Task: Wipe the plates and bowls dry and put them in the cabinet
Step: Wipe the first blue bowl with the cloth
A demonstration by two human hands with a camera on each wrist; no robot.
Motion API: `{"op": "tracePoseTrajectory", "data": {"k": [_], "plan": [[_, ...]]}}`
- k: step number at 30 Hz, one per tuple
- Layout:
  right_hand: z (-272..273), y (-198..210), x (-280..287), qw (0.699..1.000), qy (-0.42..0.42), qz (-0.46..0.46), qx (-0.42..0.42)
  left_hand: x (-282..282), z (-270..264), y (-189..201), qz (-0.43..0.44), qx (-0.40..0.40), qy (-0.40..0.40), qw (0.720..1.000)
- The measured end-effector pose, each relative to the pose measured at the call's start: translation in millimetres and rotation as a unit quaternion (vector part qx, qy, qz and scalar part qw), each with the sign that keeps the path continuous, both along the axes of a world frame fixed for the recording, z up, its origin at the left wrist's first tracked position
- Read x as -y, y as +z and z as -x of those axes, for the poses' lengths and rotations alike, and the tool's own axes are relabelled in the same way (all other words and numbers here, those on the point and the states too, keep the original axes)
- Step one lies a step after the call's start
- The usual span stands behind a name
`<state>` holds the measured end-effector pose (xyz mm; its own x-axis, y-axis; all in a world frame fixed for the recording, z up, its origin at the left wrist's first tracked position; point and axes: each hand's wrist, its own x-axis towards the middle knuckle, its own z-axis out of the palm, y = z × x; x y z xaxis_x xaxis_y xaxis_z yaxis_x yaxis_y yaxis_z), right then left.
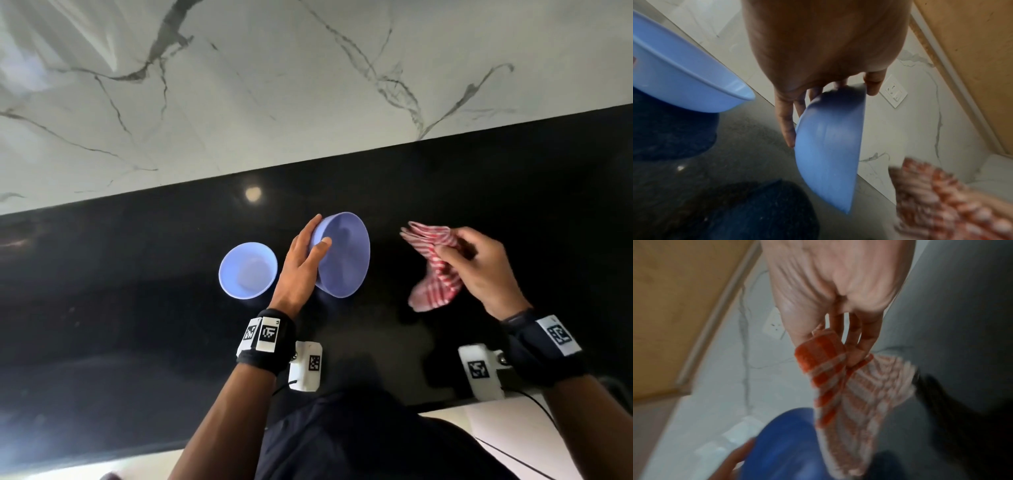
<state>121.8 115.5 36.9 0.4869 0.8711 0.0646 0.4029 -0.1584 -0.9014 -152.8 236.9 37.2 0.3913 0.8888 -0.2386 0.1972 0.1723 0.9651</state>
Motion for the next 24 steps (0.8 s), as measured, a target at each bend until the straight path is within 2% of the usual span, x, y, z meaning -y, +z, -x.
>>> {"op": "tracePoseTrajectory", "data": {"k": [2, 6, 9, 12, 16, 18, 20, 22, 24], "plan": [[27.0, 15.7, -12.7, 0.996, 0.058, -0.049, -0.038, 0.6, -0.7, -3.2, -0.009, -0.017, 0.001, 1.000], [73.2, 15.1, -38.3, 0.990, 0.124, -0.066, -0.031, 3.7, -3.9, -13.0, -0.032, -0.046, -0.007, 0.998], [100.8, 3.8, -53.5, 0.990, 0.127, -0.053, 0.024, 6.2, -5.9, -11.9, -0.059, -0.079, -0.024, 0.995], [112.4, -8.8, -64.9, 0.979, 0.176, -0.017, 0.105, 8.3, -5.1, -7.8, -0.061, -0.107, -0.037, 0.992], [116.6, -20.1, -71.0, 0.938, 0.273, 0.029, 0.214, 7.6, -3.6, -8.9, -0.050, -0.116, -0.023, 0.992], [118.5, -24.2, -71.8, 0.916, 0.286, 0.097, 0.265, 7.1, -3.7, -10.5, -0.049, -0.117, -0.014, 0.992], [116.9, -33.9, -71.2, 0.876, 0.309, 0.156, 0.336, 7.9, -4.8, -12.2, -0.055, -0.114, -0.008, 0.992], [114.2, -45.4, -70.6, 0.828, 0.347, 0.175, 0.405, 8.6, -7.4, -14.8, -0.062, -0.109, -0.002, 0.992], [110.6, -48.4, -70.3, 0.827, 0.346, 0.185, 0.402, 9.3, -11.3, -17.6, -0.070, -0.109, 0.001, 0.992]]}}
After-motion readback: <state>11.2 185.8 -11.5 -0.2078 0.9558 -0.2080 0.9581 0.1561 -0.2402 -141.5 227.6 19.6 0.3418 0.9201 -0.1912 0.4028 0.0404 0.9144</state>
